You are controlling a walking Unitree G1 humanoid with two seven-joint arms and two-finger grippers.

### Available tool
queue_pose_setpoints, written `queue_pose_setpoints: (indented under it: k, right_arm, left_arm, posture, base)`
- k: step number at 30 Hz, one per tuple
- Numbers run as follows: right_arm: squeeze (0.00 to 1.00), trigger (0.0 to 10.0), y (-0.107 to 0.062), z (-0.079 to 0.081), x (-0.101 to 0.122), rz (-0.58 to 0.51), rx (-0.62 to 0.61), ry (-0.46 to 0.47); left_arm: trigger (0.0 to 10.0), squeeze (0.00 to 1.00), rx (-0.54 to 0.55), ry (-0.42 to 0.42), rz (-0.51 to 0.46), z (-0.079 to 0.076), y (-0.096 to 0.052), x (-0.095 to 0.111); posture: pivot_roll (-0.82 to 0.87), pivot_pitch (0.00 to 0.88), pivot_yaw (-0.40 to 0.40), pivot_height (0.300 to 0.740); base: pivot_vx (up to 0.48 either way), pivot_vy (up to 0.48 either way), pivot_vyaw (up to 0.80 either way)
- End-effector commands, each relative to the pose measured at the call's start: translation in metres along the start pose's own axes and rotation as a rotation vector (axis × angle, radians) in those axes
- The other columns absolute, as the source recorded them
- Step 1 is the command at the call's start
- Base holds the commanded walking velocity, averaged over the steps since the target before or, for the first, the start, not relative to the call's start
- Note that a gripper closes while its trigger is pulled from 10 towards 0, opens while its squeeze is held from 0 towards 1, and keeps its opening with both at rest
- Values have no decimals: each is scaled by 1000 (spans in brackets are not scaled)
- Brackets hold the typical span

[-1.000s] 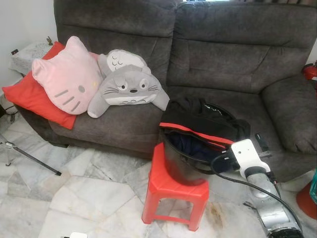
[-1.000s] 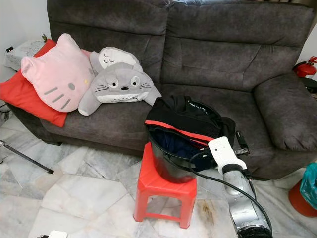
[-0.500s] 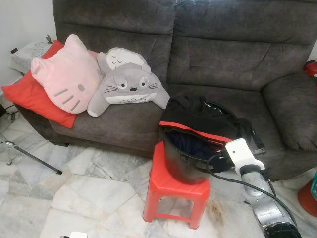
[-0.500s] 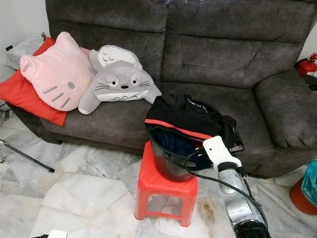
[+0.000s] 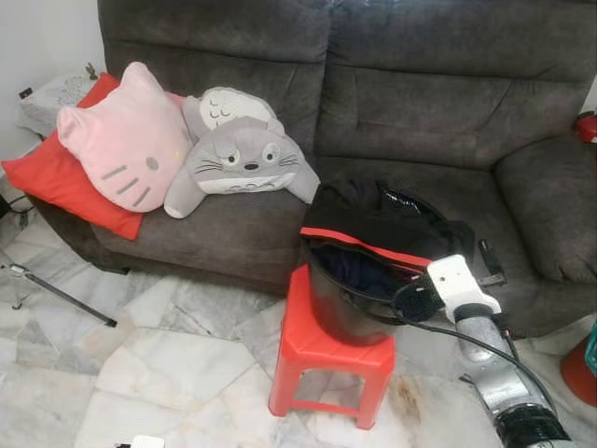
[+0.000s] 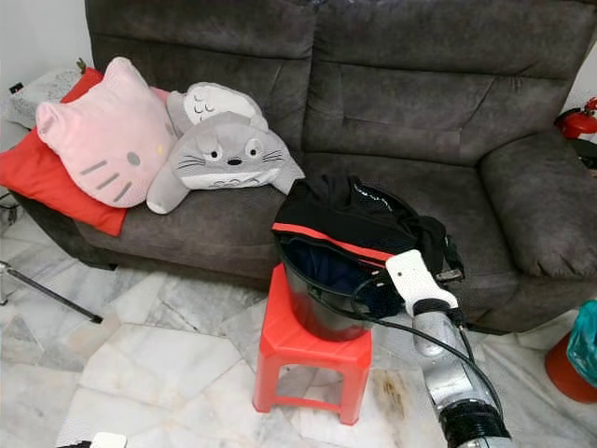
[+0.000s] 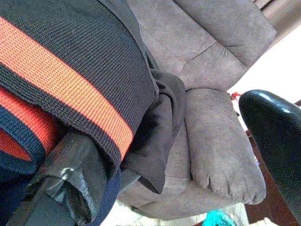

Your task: Hang hanger

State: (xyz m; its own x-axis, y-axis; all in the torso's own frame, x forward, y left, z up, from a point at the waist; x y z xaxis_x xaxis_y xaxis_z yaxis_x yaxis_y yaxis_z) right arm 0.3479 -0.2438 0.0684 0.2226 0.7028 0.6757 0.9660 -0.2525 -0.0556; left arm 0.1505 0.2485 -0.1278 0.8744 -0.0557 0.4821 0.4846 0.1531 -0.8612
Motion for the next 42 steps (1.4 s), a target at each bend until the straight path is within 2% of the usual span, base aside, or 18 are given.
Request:
queue_pose_setpoints:
  k: [1, 2, 19, 24, 26, 29, 30, 31, 32, 35, 42]
  right_arm:
    - [0, 3373, 4, -4, 1, 1, -15, 7]
    - [0, 0, 4, -4, 1, -1, -16, 8]
    - [0, 0, 5, 7, 11, -40, 12, 25]
    - [0, 0, 6, 6, 5, -9, 3, 28]
    - [0, 0, 5, 3, -6, 58, -16, 80]
    - [0, 0, 5, 3, -11, 89, -23, 118]
    - [0, 3569, 4, 3, -12, 99, -25, 139]
    - [0, 3569, 4, 3, -13, 105, -26, 154]
    - [0, 10000, 4, 4, -14, 114, -23, 177]
    - [0, 10000, 5, 4, -17, 135, -25, 230]
    - [0, 10000, 5, 4, -15, 130, -21, 248]
  left_arm:
    - [10000, 0, 3, 17, 8, 0, -1, -4]
    - [10000, 0, 4, 17, 8, 0, -1, -5]
    - [10000, 0, 5, 14, 12, -1, -2, -8]
    - [10000, 0, 4, 15, 15, 0, -2, -8]
    - [10000, 0, 4, 16, 17, 0, -2, -9]
    - [10000, 0, 4, 16, 17, 1, -2, -8]
    - [10000, 0, 4, 16, 17, 1, -2, -8]
    - [10000, 0, 4, 16, 17, 1, -2, -8]
    - [10000, 0, 5, 18, 17, 1, -2, -8]
    - [10000, 0, 6, 21, 17, 2, -2, -8]
    - [10000, 0, 5, 25, 17, 2, -2, -8]
  posture:
    - [-117, 22, -3, 740]
    - [-116, 21, -4, 740]
    - [-114, 17, -8, 740]
    - [-114, 22, -8, 740]
    - [-113, 27, -6, 740]
    - [-112, 29, -5, 740]
    - [-112, 30, -3, 740]
    - [-113, 31, -3, 740]
    - [-113, 31, -2, 740]
    - [-113, 32, 0, 740]
    - [-114, 29, 1, 740]
  base:
    - [0, 0, 0]
    - [0, 0, 0]
    - [0, 0, 0]
    - [0, 0, 0]
    - [0, 0, 0]
    - [0, 0, 0]
    - [0, 0, 0]
    - [0, 0, 0]
    - [0, 0, 0]
    - [0, 0, 0]
    - [0, 0, 0]
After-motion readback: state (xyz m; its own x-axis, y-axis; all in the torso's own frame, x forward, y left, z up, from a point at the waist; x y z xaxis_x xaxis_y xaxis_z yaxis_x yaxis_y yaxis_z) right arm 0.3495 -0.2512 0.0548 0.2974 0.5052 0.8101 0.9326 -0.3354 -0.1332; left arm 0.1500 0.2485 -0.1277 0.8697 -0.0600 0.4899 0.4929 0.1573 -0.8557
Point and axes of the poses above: a point about 5 cm out from each wrist's last joint towards the gripper, its own y axis pointing out of the wrist towards the gripper, its own x axis along the axis of the wrist's last joint, z = x × y, the point moved 4 cm from there along y, pointing out of the wrist towards the gripper, and after that the axes turned 6 degrees about -y, right-handed, at the moved point
